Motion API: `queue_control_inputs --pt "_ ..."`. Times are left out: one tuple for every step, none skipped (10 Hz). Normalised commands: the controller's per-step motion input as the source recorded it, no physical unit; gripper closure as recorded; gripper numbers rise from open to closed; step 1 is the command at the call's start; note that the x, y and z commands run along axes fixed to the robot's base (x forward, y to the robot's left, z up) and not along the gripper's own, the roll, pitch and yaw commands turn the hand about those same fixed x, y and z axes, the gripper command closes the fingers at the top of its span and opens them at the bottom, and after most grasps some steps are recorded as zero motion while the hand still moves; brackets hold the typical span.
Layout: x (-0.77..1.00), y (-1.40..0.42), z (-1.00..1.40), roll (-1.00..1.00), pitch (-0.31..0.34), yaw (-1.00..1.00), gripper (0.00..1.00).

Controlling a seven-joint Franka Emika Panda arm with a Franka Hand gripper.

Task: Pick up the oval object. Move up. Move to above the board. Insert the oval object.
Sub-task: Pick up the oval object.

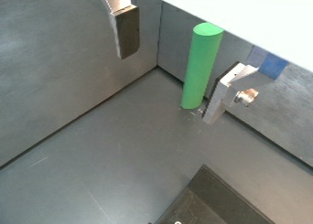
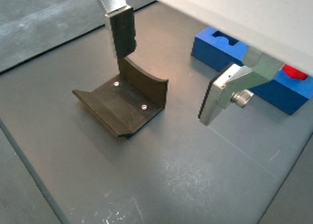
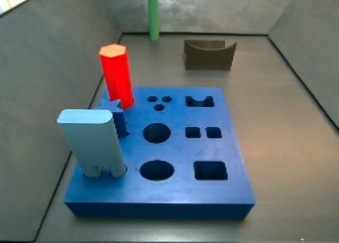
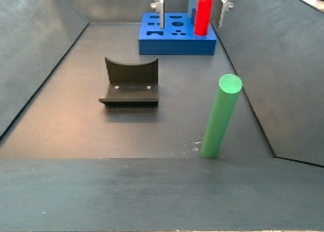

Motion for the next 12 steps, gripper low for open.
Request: queue_control_inputs --pt "-0.08 0.41 -0.15 -0.06 0.000 0.08 0.00" --pt "-0.51 0.69 -0.37 -0.05 0.000 0.18 0.00" --pt "-0.38 0.87 -0.26 -0.15 -0.003 0.20 0.00" --pt "-0.43 0.91 -0.24 -0.17 -0.019 0.13 0.00" --pt "-0.59 0.91 -0.20 -0.14 -0.043 0.03 0.00" --pt "-0.50 0.68 -0.13 -0.08 -0.071 -0.09 0.00" --pt "-0.27 0.46 -0.05 -0.03 -0.101 -0.37 0.00" --pt "-0.03 0.37 0.00 -0.03 -0.160 -0.51 0.00" --pt "0.09 0.35 0.00 -0.06 -0.210 -0.58 0.00" --pt "0.29 0.29 0.06 -0.08 -0.256 -0.70 0.00" --pt "0.30 0.30 0.04 -0.08 -0.247 -0.69 0.00" --pt "0.15 0.38 0.00 -0.05 -0.233 -0.59 0.00"
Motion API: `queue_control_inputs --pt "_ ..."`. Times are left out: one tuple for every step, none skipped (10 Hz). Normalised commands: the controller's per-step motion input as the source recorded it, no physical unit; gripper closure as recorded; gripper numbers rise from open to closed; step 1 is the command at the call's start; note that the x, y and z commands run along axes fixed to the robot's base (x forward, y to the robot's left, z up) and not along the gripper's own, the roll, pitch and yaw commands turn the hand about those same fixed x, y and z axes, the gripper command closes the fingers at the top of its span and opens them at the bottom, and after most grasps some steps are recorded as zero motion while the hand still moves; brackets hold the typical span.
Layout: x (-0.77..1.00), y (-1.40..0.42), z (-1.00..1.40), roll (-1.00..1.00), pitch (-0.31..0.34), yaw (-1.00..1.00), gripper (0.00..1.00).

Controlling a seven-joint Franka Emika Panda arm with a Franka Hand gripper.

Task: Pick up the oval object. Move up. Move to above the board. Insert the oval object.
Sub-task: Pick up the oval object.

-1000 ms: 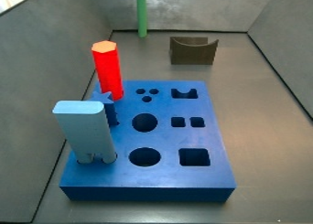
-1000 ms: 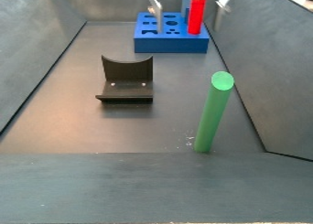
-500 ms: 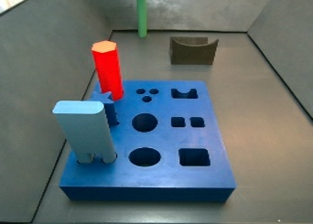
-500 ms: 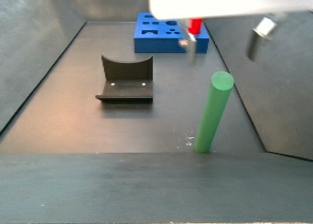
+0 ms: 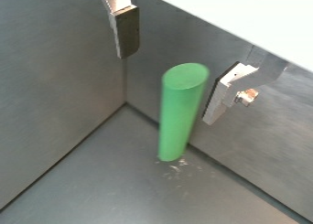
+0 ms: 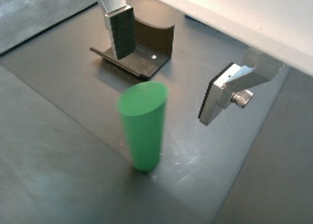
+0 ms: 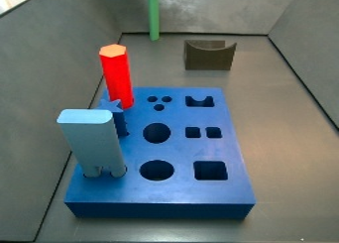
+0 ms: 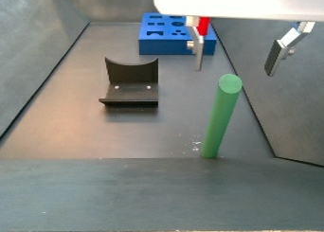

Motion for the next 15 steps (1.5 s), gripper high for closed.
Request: queue_control_inputs --pt "0.15 0.50 -0.33 -0.07 -0.229 -0.44 0.00" --pt "0.17 0.35 -0.55 -0.07 -0.191 -0.33 0.00" --pt "0.00 0.00 -0.77 0.00 -0.174 -0.39 0.00" --pt "0.12 0.00 -0.53 0.00 -0.107 -0.32 0.00" --pt "0.00 0.00 0.00 0.00 0.000 0.01 0.00" --pt "0.27 0.00 -0.33 0.00 0.083 0.00 0.00" --pt "-0.05 0.00 -0.67 0.00 0.000 -0.26 0.00" --pt "0.00 0.00 0.00 -0.02 0.000 0.00 0.00" --pt "0.00 0.00 0.00 0.00 0.000 0.00 1.00" --pt "0.00 0.00 0.00 0.00 0.000 0.00 1.00" --pt "0.00 0.00 0.00 0.00 0.000 0.00 1.00" --pt "0.00 0.00 0.00 0.00 0.000 0.00 1.00" --pt "0.00 0.00 0.00 0.00 0.000 0.00 1.00" --pt "0.00 0.00 0.00 0.00 0.000 0.00 1.00" --pt "0.00 0.00 0.00 0.00 0.000 0.00 1.00"
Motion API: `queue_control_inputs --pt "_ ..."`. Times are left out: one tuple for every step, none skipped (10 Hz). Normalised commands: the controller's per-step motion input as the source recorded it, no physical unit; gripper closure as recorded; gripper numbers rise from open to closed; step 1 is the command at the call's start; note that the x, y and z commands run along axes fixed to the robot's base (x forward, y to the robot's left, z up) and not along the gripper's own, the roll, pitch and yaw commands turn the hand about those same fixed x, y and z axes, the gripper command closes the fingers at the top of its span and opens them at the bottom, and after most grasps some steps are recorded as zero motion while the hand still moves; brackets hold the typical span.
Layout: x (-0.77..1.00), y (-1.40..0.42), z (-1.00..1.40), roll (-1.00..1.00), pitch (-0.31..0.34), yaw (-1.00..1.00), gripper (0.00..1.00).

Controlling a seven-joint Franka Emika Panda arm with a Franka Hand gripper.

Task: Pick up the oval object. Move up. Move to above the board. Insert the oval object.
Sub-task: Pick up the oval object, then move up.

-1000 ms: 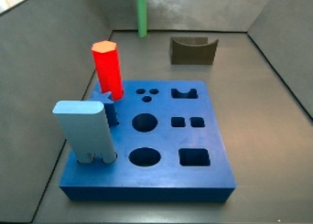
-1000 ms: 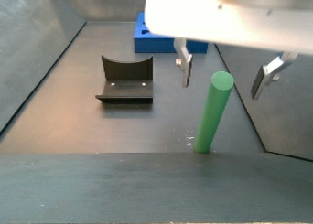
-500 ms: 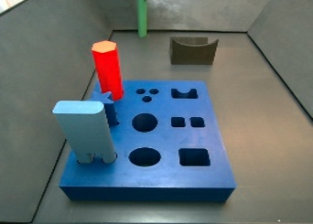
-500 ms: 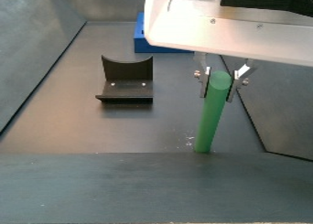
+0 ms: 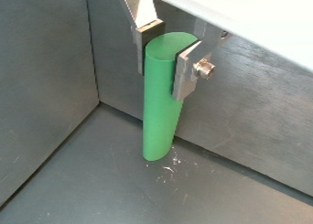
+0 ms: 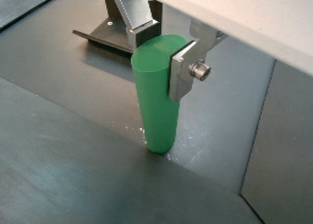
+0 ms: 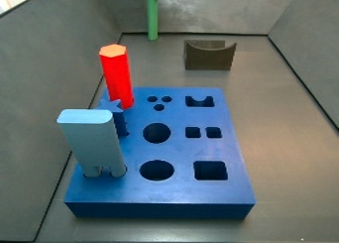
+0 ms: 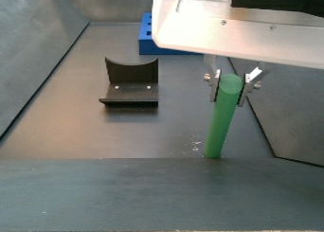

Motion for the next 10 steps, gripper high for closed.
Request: queue_control_inputs --pt "0.00 0.00 0.00 0.00 0.000 0.00 1.00" --pt "0.00 0.00 0.00 0.00 0.000 0.00 1.00" --pt "0.00 0.00 0.00 0.00 0.000 0.00 1.00" --pt "0.00 0.00 0.00 0.00 0.000 0.00 1.00" --pt "0.00 0.00 0.00 0.00 0.000 0.00 1.00" --pt "0.00 0.00 0.00 0.00 0.000 0.00 1.00" --pt "0.00 0.00 0.83 0.00 0.000 0.00 1.00" --pt "0.01 -0.02 0.82 0.00 0.008 -0.02 1.00" --pt "-0.01 -0.01 0.66 0.02 0.055 -0.03 1.00" --pt "-0.02 -0.01 0.57 0.04 0.073 -0.03 1.00"
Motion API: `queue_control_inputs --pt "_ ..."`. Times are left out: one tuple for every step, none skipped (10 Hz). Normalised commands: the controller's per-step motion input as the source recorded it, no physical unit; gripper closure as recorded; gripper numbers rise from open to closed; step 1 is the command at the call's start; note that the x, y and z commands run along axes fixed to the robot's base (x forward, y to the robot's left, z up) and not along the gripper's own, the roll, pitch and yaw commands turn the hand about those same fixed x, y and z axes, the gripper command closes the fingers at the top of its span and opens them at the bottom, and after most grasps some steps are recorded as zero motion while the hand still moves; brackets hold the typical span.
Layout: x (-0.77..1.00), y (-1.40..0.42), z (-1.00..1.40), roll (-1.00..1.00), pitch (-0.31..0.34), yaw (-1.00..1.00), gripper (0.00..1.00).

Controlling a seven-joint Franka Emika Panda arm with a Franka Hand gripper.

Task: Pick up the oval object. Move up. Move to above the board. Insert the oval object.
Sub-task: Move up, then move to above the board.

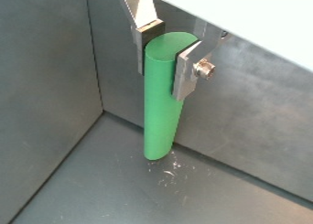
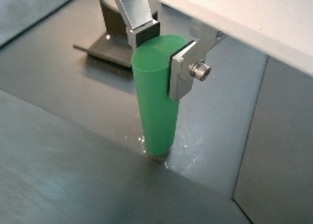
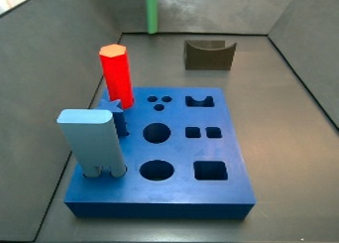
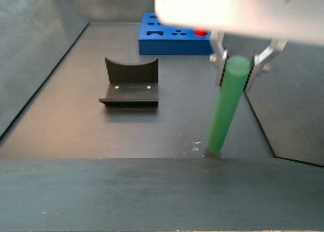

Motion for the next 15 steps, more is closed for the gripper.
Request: queue_control_inputs --pt "-0.01 0.00 0.39 0.05 0.095 -0.01 1.00" --pt "0.00 0.00 0.26 0.06 0.108 0.00 1.00" --pt "0.07 0.22 1.00 -0.04 0.263 0.02 1.00" --pt "0.08 0.23 1.00 -0.05 0.261 0.02 1.00" --pt "0.07 0.19 1.00 -0.05 0.233 0.01 1.00" --pt "0.05 0.15 0.96 -0.03 0.182 0.00 1.00" --pt "0.01 0.09 0.76 -0.01 0.118 -0.01 1.00" --pt "0.00 0.06 0.66 0.00 0.095 -0.01 1.00" --pt "-0.01 0.03 0.46 0.01 0.078 0.00 1.00" --pt "0.00 0.02 0.31 0.02 0.083 0.00 1.00" --pt "0.11 -1.00 0.13 0.01 0.128 1.00 1.00" --pt "0.11 -1.00 0.12 0.02 0.124 1.00 1.00" --pt "0.11 -1.00 0.12 0.07 0.079 0.78 1.00" --pt "0.10 -1.00 0.12 0.05 0.018 0.53 1.00" --pt "0.10 -1.00 0.12 0.07 -0.011 0.26 1.00"
